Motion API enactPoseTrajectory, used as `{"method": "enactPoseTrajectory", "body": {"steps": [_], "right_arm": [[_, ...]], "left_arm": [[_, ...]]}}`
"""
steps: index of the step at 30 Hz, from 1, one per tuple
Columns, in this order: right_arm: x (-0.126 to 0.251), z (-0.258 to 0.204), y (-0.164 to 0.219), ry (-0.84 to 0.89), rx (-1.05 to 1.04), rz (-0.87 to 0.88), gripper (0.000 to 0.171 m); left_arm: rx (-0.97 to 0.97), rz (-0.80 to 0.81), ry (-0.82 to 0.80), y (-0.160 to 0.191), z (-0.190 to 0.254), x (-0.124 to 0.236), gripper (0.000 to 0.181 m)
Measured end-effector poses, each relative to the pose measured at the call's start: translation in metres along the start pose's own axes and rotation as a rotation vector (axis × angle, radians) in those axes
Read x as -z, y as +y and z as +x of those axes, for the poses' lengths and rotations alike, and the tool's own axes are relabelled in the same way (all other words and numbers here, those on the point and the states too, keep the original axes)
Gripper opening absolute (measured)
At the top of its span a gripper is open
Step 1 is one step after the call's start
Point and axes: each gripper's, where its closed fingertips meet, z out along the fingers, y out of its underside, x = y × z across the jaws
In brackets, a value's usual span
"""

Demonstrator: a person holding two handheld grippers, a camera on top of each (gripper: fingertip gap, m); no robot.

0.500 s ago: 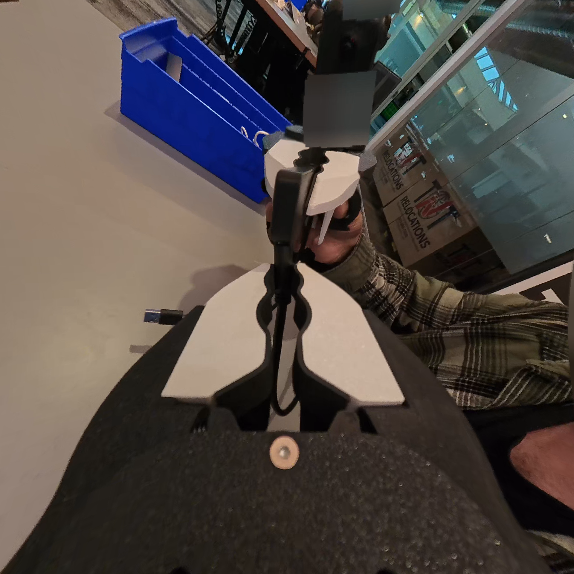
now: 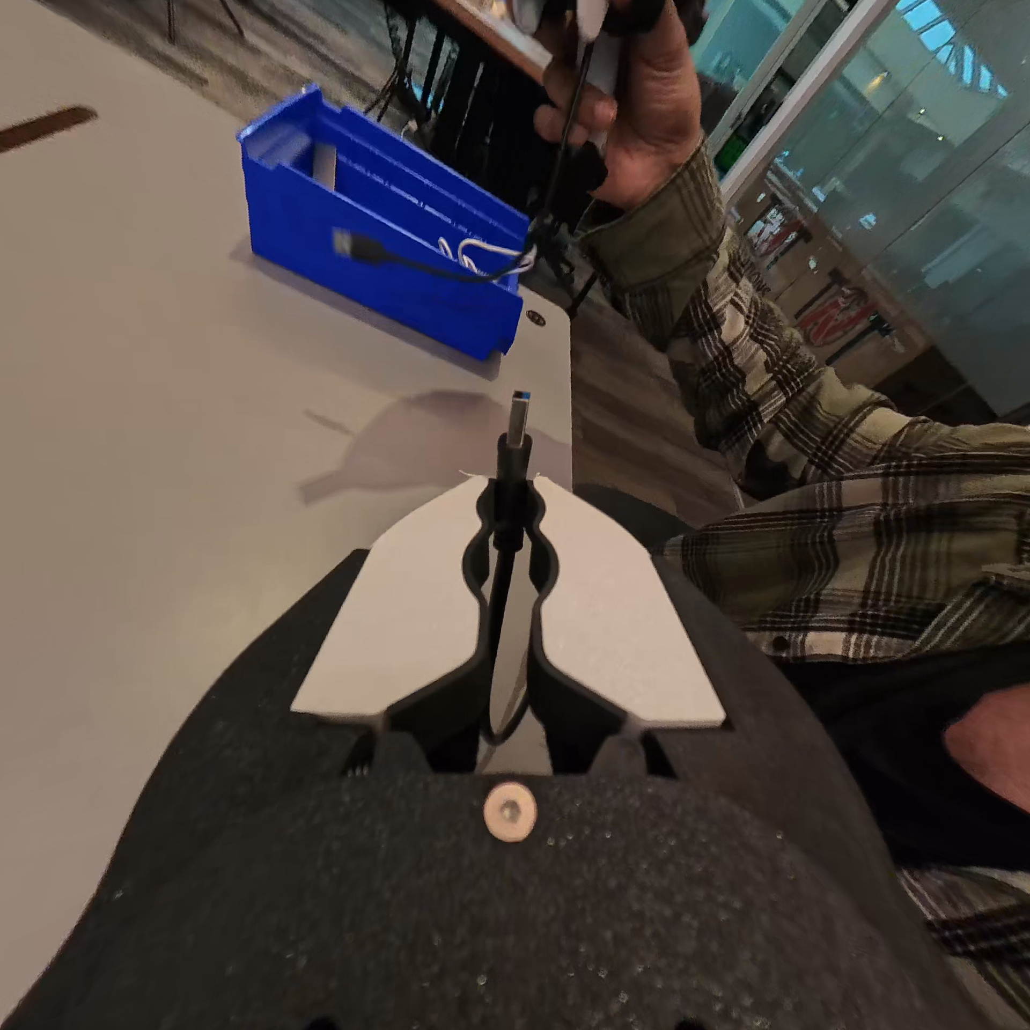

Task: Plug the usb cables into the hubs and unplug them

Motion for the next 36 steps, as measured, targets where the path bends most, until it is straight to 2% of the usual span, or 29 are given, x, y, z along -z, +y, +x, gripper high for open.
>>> {"method": "enactPoseTrajectory", "body": {"steps": [7,13,16,19,27,31,34,36], "right_arm": [[0.076,0.006,-0.075,0.195,0.126,-0.02,0.011],[0.142,0.044,-0.082,0.392,0.127,-0.073,0.011],[0.164,0.069,-0.072,0.46,0.092,-0.084,0.011],[0.171,0.098,-0.062,0.496,0.045,-0.067,0.011],[0.158,0.189,-0.018,0.47,-0.1,0.004,0.011],[0.139,0.233,0.039,0.439,-0.15,-0.227,0.011],[0.137,0.267,0.083,0.478,-0.143,-0.419,0.011],[0.138,0.286,0.101,0.506,-0.104,-0.487,0.011]], "left_arm": [[-0.051,0.07,0.007,-0.015,0.015,0.025,0.008],[-0.069,0.092,0.032,-0.02,0.023,0.029,0.008],[-0.089,0.072,0.04,-0.019,0.028,0.024,0.008],[-0.099,0.068,0.042,-0.021,0.032,0.02,0.008],[-0.11,0.037,0.014,-0.02,0.036,0.017,0.008],[-0.108,0.032,-0.012,-0.019,0.034,0.018,0.008],[-0.089,0.034,-0.023,-0.019,0.027,0.018,0.008],[-0.076,0.036,-0.029,-0.019,0.023,0.016,0.008]]}}
